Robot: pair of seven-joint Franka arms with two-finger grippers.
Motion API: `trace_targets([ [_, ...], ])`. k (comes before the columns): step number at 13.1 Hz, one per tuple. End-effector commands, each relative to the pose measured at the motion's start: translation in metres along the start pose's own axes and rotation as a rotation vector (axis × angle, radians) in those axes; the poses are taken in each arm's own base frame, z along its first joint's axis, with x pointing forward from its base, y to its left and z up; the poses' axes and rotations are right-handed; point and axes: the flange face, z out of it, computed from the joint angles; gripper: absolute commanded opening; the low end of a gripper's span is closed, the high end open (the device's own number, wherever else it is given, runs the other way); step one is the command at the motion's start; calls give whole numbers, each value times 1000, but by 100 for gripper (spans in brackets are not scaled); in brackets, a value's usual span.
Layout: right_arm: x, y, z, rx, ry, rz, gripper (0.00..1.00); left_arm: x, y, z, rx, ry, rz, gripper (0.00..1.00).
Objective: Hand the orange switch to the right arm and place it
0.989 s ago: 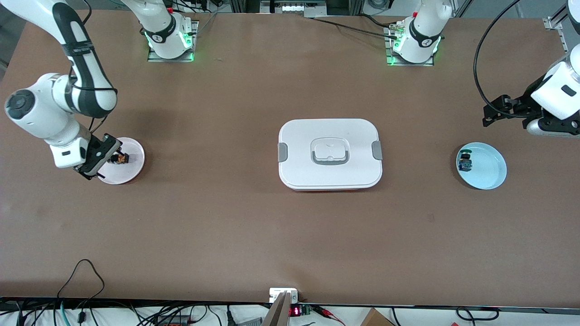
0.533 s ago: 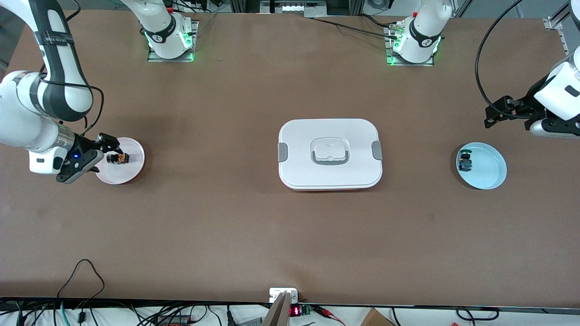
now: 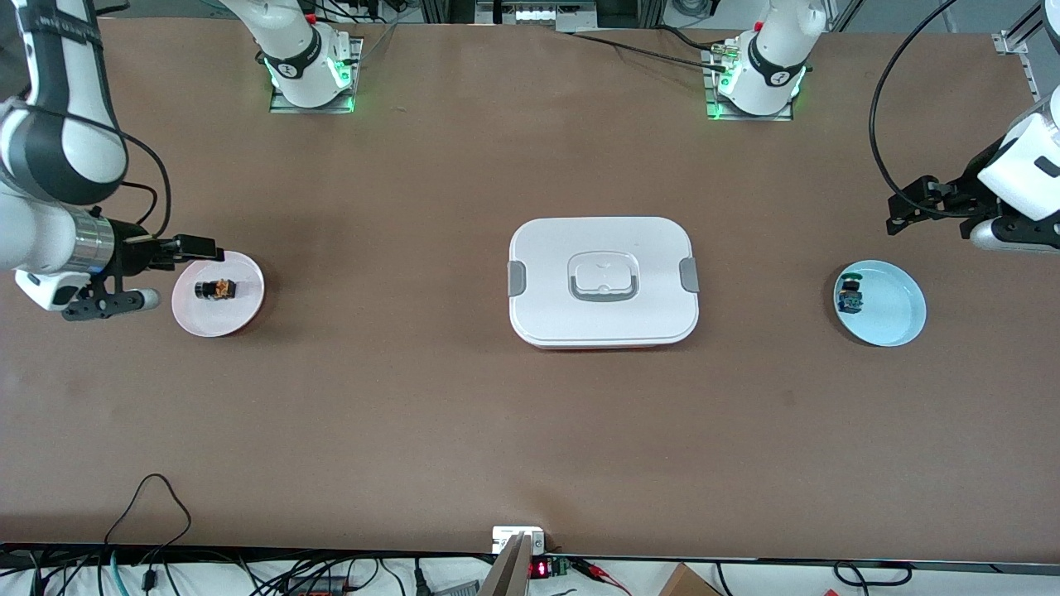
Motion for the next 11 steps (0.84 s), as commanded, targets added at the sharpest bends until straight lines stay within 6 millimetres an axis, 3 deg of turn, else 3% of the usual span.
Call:
trace_targets([
  [1, -8, -45, -50, -57, -14, 34, 100, 5, -2, -5, -11, 9, -2, 100],
  [3, -15, -46, -70, -115, 13, 25, 100, 5, -2, -6, -11, 10, -2, 100],
  [6, -19, 5, -92, -127, 75, 116, 100, 5, -2, -6, -11, 10, -2, 100],
  [9, -23, 20, -100, -93, 96, 178, 100, 6, -2, -4, -12, 7, -2, 100],
  [11, -22, 16, -105, -93, 118, 159, 100, 5, -2, -6, -12, 10, -2, 100],
])
